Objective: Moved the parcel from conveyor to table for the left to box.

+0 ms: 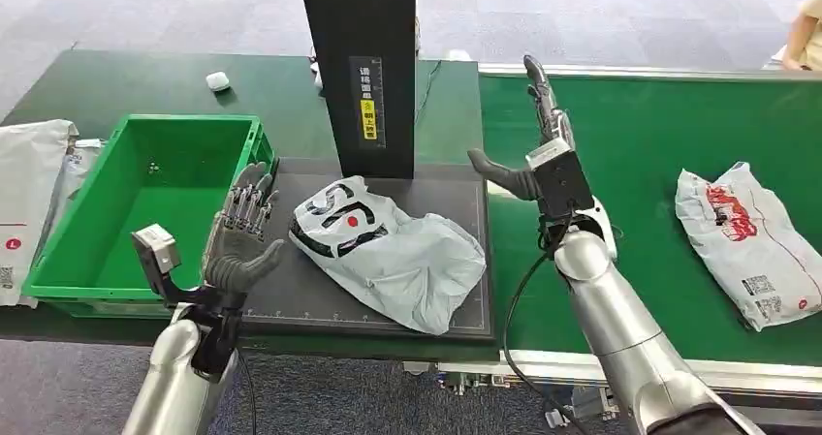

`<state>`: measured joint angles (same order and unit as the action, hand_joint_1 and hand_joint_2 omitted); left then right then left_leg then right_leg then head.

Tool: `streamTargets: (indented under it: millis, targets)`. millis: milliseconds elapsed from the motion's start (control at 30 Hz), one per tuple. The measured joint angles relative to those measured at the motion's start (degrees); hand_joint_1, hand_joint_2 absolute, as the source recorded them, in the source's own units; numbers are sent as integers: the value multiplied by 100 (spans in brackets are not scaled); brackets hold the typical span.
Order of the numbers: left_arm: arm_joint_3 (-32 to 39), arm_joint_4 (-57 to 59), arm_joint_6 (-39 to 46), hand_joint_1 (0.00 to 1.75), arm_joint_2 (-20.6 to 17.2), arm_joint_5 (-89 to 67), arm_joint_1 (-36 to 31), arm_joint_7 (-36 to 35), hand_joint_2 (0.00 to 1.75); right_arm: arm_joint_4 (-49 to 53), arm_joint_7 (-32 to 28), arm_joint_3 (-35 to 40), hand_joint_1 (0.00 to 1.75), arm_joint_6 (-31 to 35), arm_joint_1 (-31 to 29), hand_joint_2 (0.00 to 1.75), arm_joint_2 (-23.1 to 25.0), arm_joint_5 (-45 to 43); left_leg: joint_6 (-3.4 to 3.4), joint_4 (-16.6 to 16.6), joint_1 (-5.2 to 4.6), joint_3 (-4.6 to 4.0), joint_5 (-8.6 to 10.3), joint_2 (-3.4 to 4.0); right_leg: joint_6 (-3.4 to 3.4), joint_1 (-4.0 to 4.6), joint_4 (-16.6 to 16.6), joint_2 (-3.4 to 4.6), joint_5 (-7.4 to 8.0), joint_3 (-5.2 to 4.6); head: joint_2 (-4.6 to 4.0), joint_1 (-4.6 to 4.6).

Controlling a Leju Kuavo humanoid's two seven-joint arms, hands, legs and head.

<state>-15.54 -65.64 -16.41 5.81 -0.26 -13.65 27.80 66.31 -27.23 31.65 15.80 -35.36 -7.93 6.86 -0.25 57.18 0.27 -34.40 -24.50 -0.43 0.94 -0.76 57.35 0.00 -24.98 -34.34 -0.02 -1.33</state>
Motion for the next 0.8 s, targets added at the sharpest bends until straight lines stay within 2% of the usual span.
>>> streamTargets:
  millis: [100, 267, 367, 433, 500, 600, 800]
  targets:
    - [-7, 0, 7, 0, -2, 0, 2, 0, 175, 0, 61, -26, 0, -40, 8, 175, 20, -75, 0, 0, 0, 0, 0, 0, 0, 0, 0, 0, 0, 0, 0, 0]
    - [-50, -90, 171, 0, 0, -237, 30, 0, 175, 0, 726, -444, 0, -282, 216, 175, 195, -967, 0, 0, 0, -1, 0, -3, 2, -1, -1, -4, -2, -1, 0, -2]
    - [-228, -184, 1123, 0, 0, -1418, 0, -46, 175, 85, 861, -827, 0, -380, 644, 175, 365, -1196, 2, 0, 0, -3, -1, -4, 3, -1, -1, -6, -3, -1, 0, -2]
    - [-512, -195, 1898, 0, 2, -2896, -110, -224, 175, 190, 922, -1066, 0, -526, 948, 175, 491, -1152, 5, 0, 0, -6, -3, -5, 4, -3, -2, -7, -4, -4, 0, 0]
    - [-869, -168, 2177, 0, 7, -4112, -289, -495, 175, 230, 1008, -1218, 0, -669, 1106, 175, 612, -979, 6, 0, 0, -9, -4, -4, 5, -5, -2, -4, -4, -10, 0, -2]
    - [-1693, 469, 2100, 0, 134, -5778, -921, -929, 175, 236, 1159, -1423, 0, -960, 1155, 175, 921, -588, 7, 1, -1, -7, -3, -3, 6, -9, -1, -3, -2, -9, 0, -2]
    - [-2435, 1915, 1956, 0, 391, -6238, -1845, -1045, 175, 238, 1244, -1710, 0, -1060, 1192, 175, 1244, -315, 5, 2, -1, -3, -1, 5, 3, -7, -1, 6, 4, -9, 0, 0]
